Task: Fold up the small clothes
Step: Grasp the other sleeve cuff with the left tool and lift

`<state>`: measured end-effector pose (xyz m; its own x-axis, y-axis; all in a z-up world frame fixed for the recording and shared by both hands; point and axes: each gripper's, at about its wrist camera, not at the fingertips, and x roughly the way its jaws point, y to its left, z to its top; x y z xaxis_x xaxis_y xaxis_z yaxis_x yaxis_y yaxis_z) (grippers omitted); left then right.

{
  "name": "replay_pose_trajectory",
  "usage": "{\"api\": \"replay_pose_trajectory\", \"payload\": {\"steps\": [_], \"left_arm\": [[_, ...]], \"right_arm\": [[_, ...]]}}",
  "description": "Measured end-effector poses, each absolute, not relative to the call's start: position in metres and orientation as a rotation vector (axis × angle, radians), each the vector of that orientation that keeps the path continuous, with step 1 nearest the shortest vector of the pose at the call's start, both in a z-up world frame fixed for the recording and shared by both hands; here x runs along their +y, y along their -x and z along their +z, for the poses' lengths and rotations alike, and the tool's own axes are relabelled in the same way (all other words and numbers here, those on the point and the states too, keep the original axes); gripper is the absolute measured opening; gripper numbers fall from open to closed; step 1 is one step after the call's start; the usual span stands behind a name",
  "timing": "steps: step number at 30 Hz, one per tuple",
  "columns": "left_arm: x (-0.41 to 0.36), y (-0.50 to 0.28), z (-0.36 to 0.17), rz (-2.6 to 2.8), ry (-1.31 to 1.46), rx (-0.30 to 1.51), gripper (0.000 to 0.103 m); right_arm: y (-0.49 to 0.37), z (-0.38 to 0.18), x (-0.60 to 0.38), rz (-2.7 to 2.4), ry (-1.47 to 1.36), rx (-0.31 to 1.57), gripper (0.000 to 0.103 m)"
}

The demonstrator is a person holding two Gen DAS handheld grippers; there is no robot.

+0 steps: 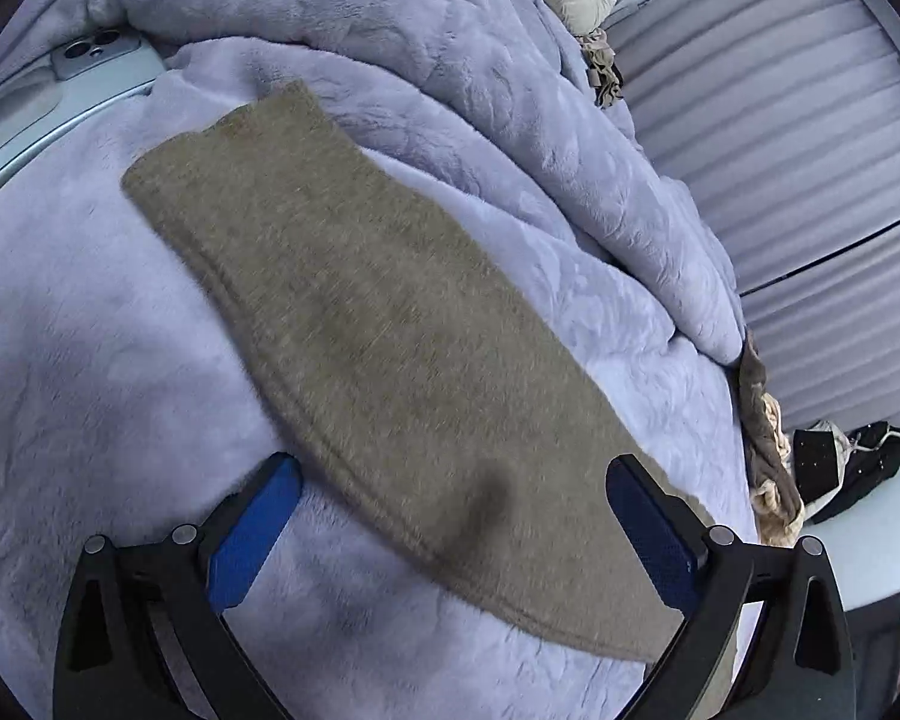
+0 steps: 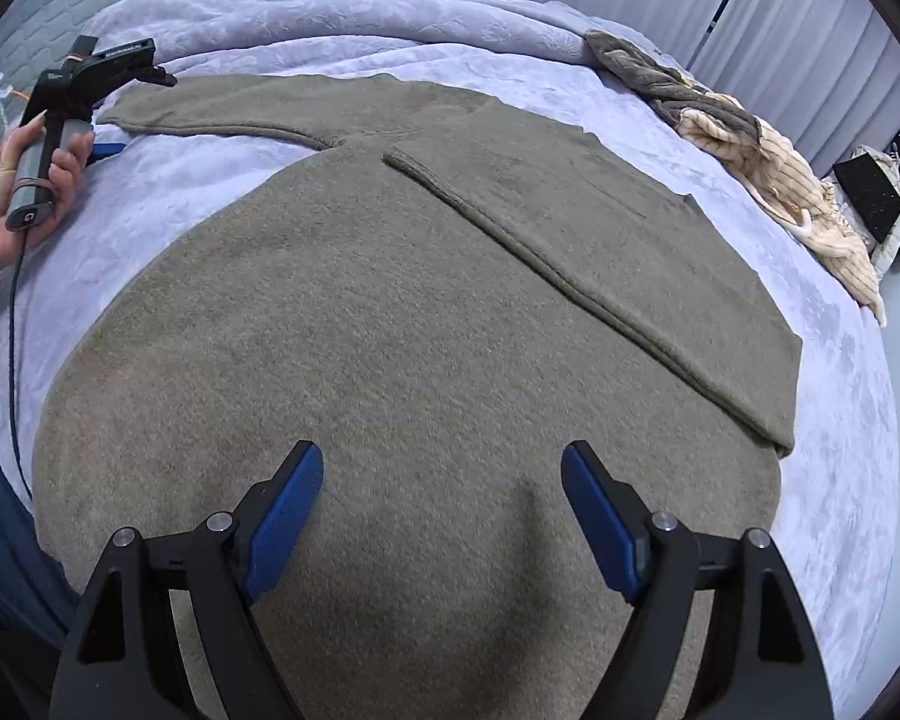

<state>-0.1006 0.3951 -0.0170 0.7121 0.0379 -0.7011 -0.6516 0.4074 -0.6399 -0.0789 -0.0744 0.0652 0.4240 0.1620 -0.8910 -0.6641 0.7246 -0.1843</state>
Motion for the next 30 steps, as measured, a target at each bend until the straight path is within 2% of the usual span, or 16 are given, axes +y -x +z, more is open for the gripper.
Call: {"api": "replay_pose_trajectory", "payload": {"steps": [4, 5, 6, 7, 8, 12, 15, 16, 22, 30], "left_arm": [[0.409, 0.079, -0.018, 0.48, 1.064, 0.648, 0.101], [0.412, 0.078, -0.016, 0.492, 1.066, 0.633, 0.095], [0.415, 0.077, -0.013, 0.506, 1.056, 0.625, 0.064], [0.418, 0.076, -0.012, 0.502, 1.046, 0.632, 0.023], [0.42, 0.074, -0.014, 0.483, 1.047, 0.65, 0.012], [0.418, 0.079, -0.009, 0.492, 1.018, 0.655, 0.012], [0.409, 0.082, 0.014, 0.538, 0.934, 0.647, 0.01], [0.403, 0.078, 0.024, 0.558, 0.884, 0.653, 0.006], [0.348, 0.035, 0.068, 0.563, 0.594, 0.737, 0.005], [0.28, -0.03, 0.075, 0.488, 0.485, 0.844, 0.005]], "right_arm": [[0.072, 0.062, -0.064, 0.548, 0.58, 1.029, 0.084], [0.071, 0.061, -0.061, 0.547, 0.583, 1.032, 0.084], [0.07, 0.061, -0.059, 0.548, 0.586, 1.033, 0.084], [0.069, 0.061, -0.058, 0.551, 0.587, 1.033, 0.084], [0.068, 0.062, -0.056, 0.552, 0.588, 1.031, 0.084], [0.061, 0.059, -0.051, 0.563, 0.593, 1.034, 0.084], [0.052, 0.057, -0.049, 0.549, 0.601, 1.025, 0.084], [0.048, 0.058, -0.049, 0.545, 0.591, 1.025, 0.084], [0.01, 0.058, -0.056, 0.492, 0.53, 1.018, 0.084], [-0.04, 0.041, -0.073, 0.387, 0.385, 1.09, 0.084]]}}
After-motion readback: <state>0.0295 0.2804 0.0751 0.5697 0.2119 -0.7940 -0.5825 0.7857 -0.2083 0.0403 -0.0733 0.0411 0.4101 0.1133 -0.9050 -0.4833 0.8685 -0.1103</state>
